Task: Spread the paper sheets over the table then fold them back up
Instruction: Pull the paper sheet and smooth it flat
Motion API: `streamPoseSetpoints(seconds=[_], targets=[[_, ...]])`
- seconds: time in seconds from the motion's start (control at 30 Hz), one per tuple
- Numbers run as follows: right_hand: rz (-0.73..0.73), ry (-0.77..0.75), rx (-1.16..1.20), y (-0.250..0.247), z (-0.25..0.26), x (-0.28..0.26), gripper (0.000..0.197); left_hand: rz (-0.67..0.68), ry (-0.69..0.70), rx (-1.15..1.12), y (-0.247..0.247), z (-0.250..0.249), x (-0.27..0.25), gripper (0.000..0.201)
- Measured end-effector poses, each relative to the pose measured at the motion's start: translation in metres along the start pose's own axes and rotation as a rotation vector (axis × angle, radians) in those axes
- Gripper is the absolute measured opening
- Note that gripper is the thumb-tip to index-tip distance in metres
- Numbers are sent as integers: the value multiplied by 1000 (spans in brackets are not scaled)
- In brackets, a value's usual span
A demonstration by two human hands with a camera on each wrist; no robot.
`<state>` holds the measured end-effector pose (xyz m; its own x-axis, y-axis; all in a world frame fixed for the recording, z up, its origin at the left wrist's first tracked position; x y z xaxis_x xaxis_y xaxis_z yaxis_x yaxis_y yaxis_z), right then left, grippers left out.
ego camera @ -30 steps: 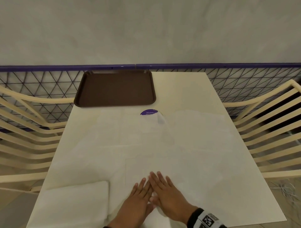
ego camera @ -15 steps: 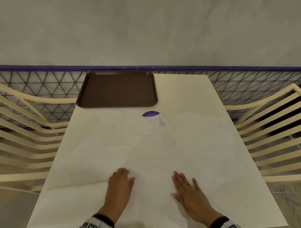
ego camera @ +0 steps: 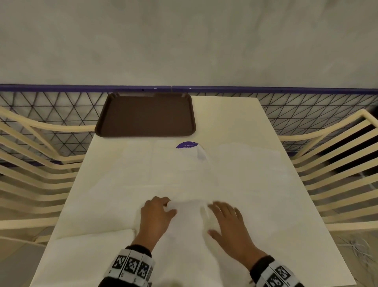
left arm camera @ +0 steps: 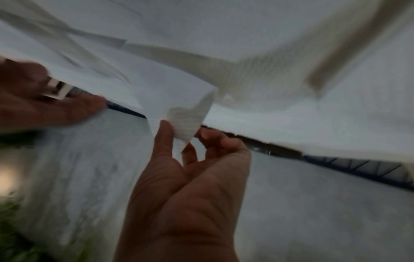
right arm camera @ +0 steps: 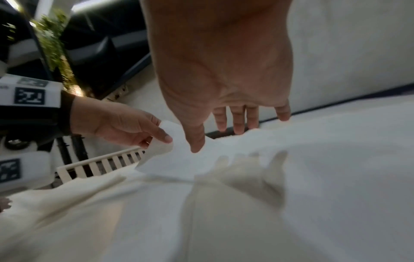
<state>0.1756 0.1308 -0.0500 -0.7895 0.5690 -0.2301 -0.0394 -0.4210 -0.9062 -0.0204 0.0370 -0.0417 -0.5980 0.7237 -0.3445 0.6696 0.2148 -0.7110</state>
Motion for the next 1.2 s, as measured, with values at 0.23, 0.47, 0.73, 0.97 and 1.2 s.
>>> streamPoseSetpoints(seconds=[0.23, 0.47, 0.73, 0.97, 1.2], targets=[[67, -216, 75, -49, 85, 54, 21, -130, 339, -166, -65, -16, -55, 14], [370, -29, 466, -34, 139, 84, 19, -442, -47, -278, -151, 102, -66, 42], [575, 158, 743, 53, 180, 81, 24, -356, -352, -412, -159, 217, -88, 21], [502, 207, 564, 84, 183, 73, 30, -276, -478, -309, -134, 244, -77, 35], [397, 129, 262, 93, 184, 67, 36, -313, -465, -140, -124, 233, -79, 19]])
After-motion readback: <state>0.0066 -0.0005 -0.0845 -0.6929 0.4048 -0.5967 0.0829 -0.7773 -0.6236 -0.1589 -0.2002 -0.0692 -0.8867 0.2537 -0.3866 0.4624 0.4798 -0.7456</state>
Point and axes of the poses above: each hand's wrist, its own x-axis towards the middle knuckle, its own y-axis out of the palm, z = x × y, the point moved 4 cm from there along x, towards the middle knuckle, and after that the axes turned 3 degrees about z, right-handed, at the moved point
